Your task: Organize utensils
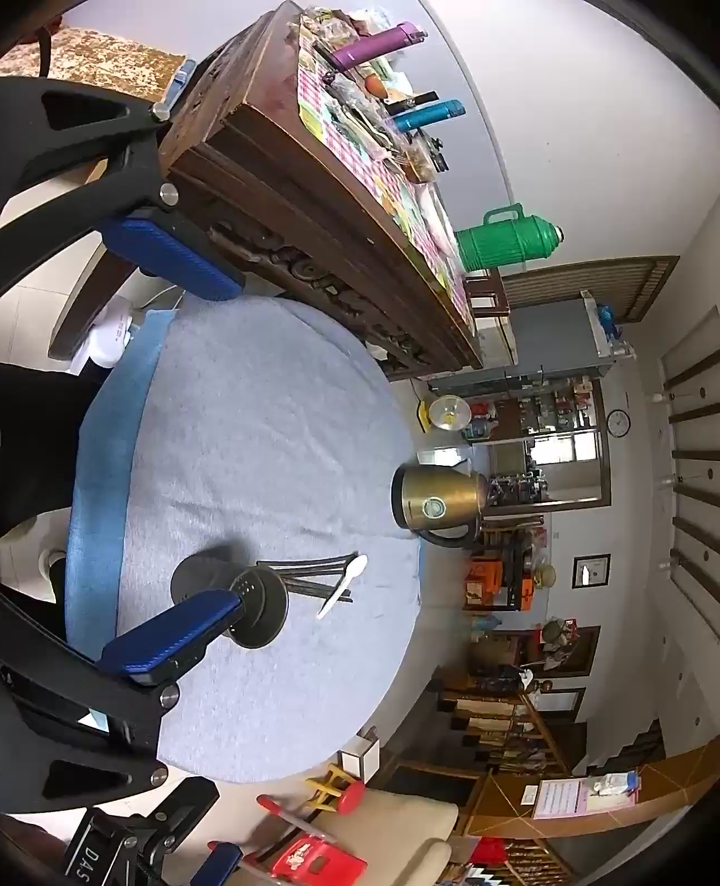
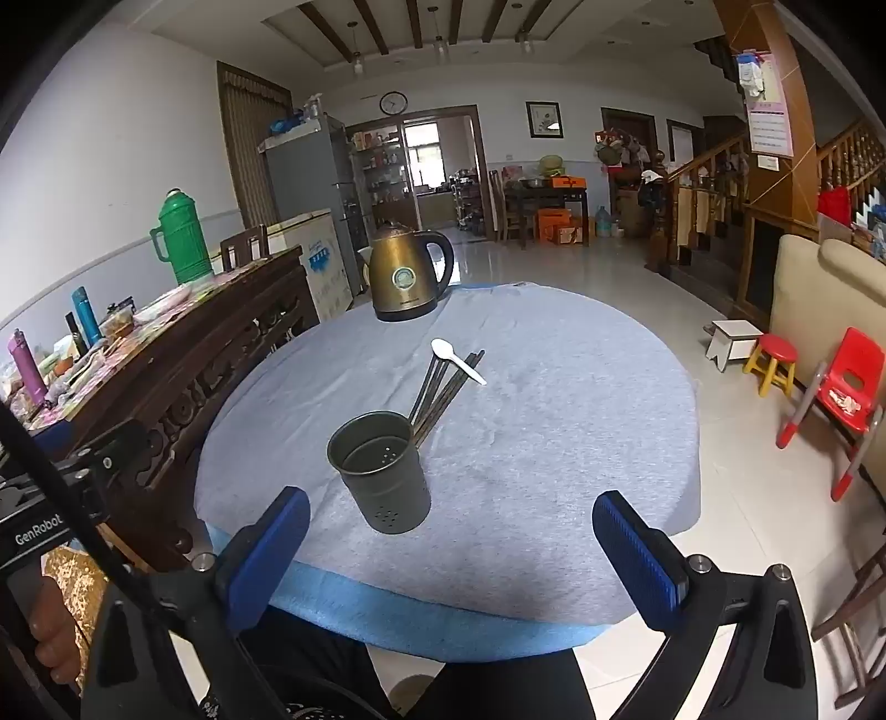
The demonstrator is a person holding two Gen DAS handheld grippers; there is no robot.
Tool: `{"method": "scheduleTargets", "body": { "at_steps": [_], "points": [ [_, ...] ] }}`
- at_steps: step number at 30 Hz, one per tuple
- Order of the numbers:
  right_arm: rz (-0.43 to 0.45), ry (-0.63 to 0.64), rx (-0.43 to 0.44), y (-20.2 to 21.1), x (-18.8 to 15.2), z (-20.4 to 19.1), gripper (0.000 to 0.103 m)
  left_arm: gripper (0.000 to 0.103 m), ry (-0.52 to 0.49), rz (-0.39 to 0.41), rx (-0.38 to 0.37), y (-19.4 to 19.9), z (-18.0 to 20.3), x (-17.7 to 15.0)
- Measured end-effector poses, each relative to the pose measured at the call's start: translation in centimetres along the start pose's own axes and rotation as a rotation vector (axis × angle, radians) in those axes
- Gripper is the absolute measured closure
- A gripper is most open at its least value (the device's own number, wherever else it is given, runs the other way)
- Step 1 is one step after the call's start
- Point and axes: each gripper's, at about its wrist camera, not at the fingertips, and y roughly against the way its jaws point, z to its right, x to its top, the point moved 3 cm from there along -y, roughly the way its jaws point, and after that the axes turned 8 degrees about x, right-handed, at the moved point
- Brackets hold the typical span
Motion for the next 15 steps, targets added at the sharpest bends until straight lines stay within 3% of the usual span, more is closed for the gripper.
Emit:
{"method": "scheduleTargets", "body": {
  "at_steps": [6,15],
  "points": [
    [-0.006,-0.004,-0.006,0.12,0.06,0.01,0.000,0.000,-0.020,0.017,-0.025,0.36,0.06,-0.04],
    [-0.019,-0.024,0.008,-0.47,-0.30,0.22,0.000,0.000,-0.022,0.001,0.013,0.22,0.11,-0.26]
  ]
}}
